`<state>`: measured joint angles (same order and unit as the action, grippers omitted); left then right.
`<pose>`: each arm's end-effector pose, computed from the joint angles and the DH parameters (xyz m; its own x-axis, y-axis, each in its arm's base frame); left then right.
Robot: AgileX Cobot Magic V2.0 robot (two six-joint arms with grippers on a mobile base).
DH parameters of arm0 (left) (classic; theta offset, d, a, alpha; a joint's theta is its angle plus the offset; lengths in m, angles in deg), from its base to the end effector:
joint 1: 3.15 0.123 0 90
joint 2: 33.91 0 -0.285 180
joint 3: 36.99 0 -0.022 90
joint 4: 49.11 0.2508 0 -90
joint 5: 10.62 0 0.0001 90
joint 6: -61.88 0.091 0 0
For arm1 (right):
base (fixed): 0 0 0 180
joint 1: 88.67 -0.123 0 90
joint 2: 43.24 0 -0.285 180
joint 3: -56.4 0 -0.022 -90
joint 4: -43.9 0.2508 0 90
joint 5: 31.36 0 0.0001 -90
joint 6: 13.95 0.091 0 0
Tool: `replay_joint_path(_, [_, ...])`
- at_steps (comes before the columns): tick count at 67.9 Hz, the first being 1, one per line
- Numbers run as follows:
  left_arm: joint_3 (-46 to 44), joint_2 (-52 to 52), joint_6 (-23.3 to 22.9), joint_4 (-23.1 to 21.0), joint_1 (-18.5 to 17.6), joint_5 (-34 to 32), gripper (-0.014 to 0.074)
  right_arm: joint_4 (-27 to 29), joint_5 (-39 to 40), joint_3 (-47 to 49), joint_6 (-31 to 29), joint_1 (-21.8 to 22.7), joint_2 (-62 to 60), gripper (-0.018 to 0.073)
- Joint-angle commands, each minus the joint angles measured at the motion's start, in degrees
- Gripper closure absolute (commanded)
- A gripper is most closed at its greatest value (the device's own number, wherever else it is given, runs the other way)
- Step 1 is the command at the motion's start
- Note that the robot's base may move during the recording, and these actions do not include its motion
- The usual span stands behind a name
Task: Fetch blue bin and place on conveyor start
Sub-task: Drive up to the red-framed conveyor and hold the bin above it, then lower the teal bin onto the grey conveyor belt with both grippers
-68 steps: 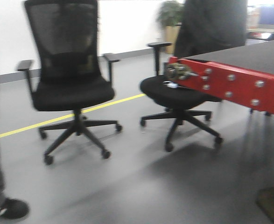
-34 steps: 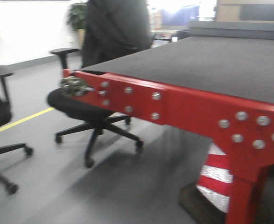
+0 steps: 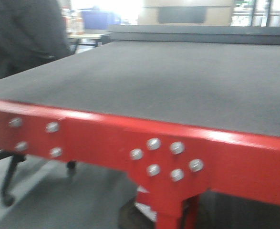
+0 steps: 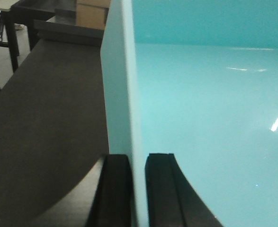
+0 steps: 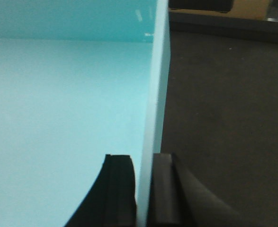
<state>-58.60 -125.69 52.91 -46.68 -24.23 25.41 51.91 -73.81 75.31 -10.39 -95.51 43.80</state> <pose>0.3038 -0.1147 0.4882 -0.2991 -0.0154 -0.9541 0.3030 0.9466 -0.1102 0.2917 0.0436 0.4899 -0.3737 0.1205 -0.9197 -0.1465 0.9714 0.1868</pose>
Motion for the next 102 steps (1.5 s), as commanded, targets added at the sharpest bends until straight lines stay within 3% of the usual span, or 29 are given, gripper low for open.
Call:
replay_joint_path(1, [-0.57,0.9,-0.18,-1.64,-0.24,-1.56,0.0708,0.07,4.16,0.41,-0.65,0.38,-0.49,0.0712])
replay_joint_path(102, [-0.57,0.9,-0.18,-1.64,-0.24,-1.56,0.0708,0.07,4.33,0.41,-0.65,0.38,-0.49,0.0712])
